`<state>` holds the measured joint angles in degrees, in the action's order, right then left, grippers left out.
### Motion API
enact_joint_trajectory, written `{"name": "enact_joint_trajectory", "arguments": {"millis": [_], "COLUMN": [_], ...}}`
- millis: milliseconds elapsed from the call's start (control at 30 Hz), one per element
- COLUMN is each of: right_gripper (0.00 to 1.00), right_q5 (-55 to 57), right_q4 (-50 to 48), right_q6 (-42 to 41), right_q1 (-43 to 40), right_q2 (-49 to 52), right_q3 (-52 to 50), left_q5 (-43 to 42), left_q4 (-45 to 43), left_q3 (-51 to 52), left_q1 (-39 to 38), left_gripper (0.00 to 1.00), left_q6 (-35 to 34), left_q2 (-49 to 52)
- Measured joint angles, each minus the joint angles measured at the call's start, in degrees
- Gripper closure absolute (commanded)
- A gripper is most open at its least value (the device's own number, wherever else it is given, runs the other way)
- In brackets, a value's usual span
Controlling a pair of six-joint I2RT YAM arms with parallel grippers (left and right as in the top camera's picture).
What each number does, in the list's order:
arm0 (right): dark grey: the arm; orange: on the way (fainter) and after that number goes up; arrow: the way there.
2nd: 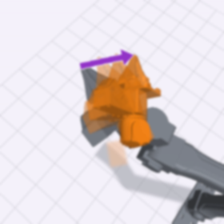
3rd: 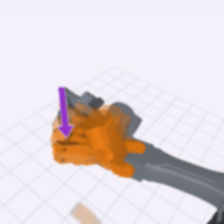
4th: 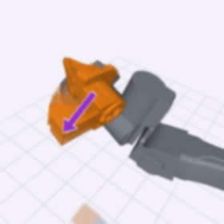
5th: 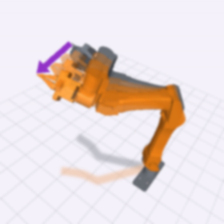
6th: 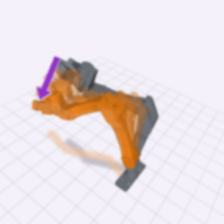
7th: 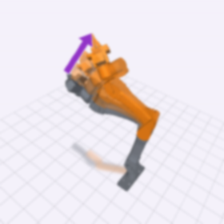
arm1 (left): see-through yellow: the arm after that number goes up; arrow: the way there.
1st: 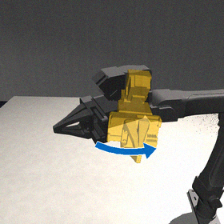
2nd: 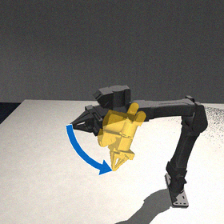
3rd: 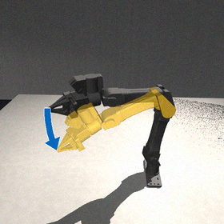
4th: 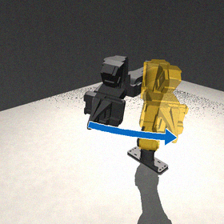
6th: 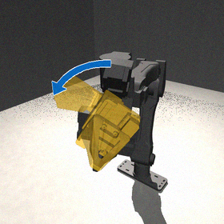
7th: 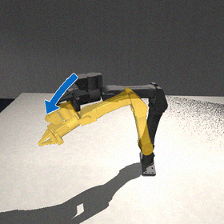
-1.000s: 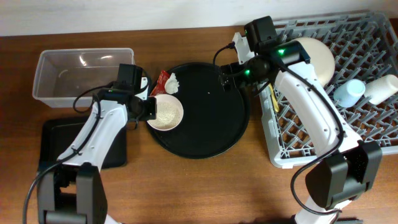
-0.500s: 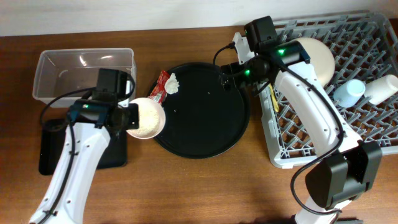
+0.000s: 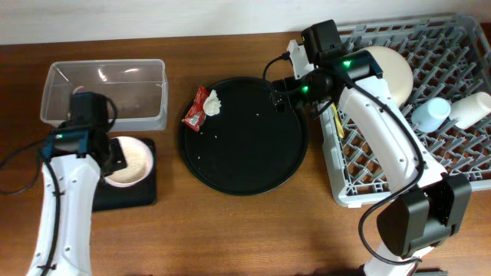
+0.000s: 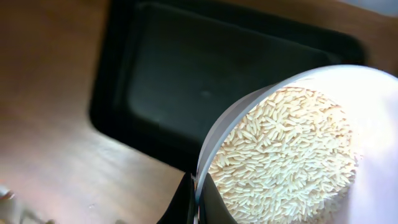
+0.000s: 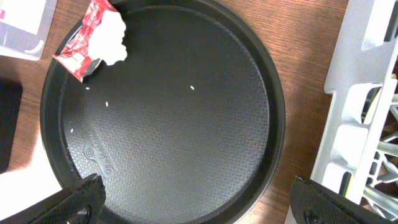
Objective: Sort waste into correct bins and load items into the dishwasher rack
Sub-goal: 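Lift the pink bowl and carry it left over the small black tray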
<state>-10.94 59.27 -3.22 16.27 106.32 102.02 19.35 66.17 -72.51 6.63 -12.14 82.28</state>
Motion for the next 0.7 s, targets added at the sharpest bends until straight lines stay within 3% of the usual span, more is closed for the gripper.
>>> {"name": "enact_joint_trajectory", "arguments": {"millis": [700], "right_gripper": [0.02], "right_q5": [2.4], "right_q4": [-1.36], "right_q6": [-0.02], "right_q1": [0.0], "right_q2": [0.0], "right_q3": [0.0], "left_q5": [26.69], "left_q4": [0.15], "left_q3": [-0.04], "left_q1": [1.55], "left_gripper": [1.0], "left_q6": [1.25], "left_q2": [4.55]}}
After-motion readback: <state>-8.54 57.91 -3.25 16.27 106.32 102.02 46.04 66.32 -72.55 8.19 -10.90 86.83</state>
